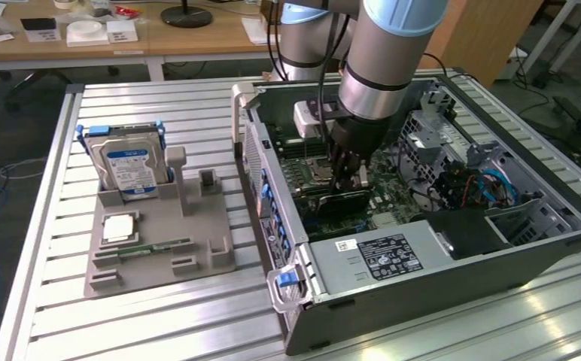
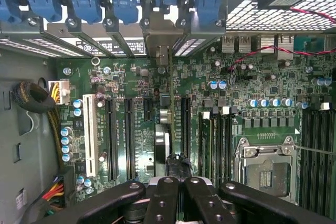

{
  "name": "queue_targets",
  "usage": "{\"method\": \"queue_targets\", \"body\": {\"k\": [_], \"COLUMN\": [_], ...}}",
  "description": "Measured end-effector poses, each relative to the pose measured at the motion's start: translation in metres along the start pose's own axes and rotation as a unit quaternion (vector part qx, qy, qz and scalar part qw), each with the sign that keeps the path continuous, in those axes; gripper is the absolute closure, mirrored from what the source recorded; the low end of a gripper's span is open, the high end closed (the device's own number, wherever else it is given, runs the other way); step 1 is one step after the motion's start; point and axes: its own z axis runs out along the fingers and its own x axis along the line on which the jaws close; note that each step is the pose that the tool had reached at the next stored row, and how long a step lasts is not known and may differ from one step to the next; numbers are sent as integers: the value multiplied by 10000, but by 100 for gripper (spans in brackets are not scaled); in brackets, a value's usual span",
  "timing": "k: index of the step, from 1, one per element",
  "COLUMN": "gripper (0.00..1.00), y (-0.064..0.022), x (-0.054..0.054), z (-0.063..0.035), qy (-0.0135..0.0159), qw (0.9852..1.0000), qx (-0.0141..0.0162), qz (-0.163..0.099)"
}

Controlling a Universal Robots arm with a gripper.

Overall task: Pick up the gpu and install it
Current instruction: 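Press down on the gpu until it lock into place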

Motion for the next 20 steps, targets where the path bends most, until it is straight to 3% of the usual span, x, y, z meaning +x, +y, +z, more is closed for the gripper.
{"method": "queue_targets", "body": {"k": [20], "gripper": [89], "y": [5], "x": [2], "z": [21], "qy": [0], "qw": [10000], "qx": [0], "qz": [0]}}
